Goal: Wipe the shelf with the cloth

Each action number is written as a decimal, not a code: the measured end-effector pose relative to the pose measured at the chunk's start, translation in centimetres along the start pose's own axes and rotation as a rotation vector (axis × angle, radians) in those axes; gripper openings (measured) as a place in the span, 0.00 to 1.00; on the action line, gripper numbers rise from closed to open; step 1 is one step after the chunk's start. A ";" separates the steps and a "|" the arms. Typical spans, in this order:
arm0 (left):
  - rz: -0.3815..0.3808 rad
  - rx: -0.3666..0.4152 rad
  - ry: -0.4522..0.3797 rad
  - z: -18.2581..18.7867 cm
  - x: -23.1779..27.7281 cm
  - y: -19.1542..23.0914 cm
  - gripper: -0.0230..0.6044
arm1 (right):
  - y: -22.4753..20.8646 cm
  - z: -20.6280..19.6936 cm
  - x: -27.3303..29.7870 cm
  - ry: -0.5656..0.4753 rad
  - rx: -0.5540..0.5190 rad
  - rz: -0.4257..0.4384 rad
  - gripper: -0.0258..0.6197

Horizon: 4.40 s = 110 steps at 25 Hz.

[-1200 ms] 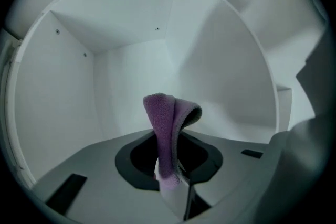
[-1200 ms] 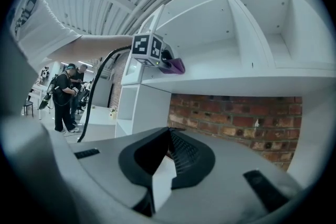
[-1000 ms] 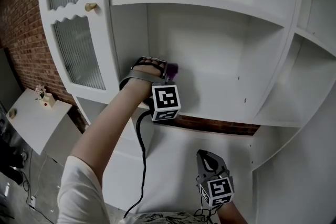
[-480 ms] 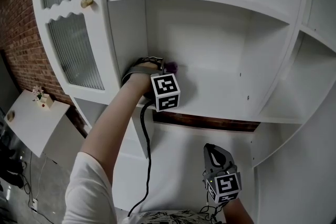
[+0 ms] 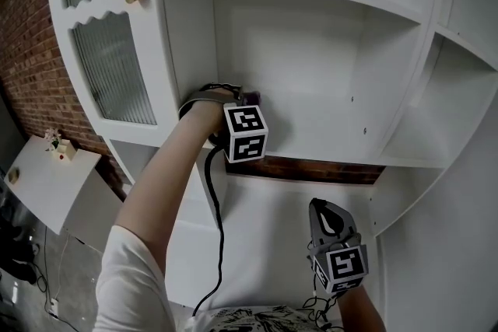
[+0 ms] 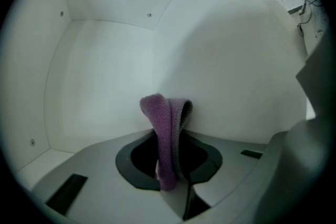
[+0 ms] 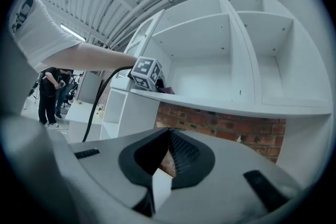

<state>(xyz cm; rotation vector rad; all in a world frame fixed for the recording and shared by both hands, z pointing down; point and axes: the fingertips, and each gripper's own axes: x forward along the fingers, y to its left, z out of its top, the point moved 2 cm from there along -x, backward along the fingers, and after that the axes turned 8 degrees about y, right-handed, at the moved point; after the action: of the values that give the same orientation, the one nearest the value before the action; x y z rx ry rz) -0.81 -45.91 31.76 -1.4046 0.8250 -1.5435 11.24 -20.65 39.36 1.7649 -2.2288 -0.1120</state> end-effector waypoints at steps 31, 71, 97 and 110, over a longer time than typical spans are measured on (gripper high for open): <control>0.129 0.011 -0.175 0.7 -11.3 -0.6 0.18 | 2.7 0.8 -3.7 -0.011 0.007 -0.011 0.05; -0.031 0.073 -0.258 8.7 -6.1 -1.4 0.17 | -2.5 -3.6 -2.8 0.082 0.039 -0.110 0.05; 0.088 -0.046 -0.401 9.1 -13.4 0.1 0.18 | -1.2 -3.1 -5.5 0.078 0.022 -0.120 0.05; 0.089 -0.021 -0.366 20.0 -4.5 4.6 0.18 | -8.4 -4.6 -5.0 0.101 0.035 -0.173 0.05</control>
<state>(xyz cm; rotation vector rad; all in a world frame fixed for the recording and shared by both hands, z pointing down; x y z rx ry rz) 19.62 -42.07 28.65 -1.5822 0.6691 -1.1656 21.45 -17.32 40.84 1.9348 -2.0182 -0.0203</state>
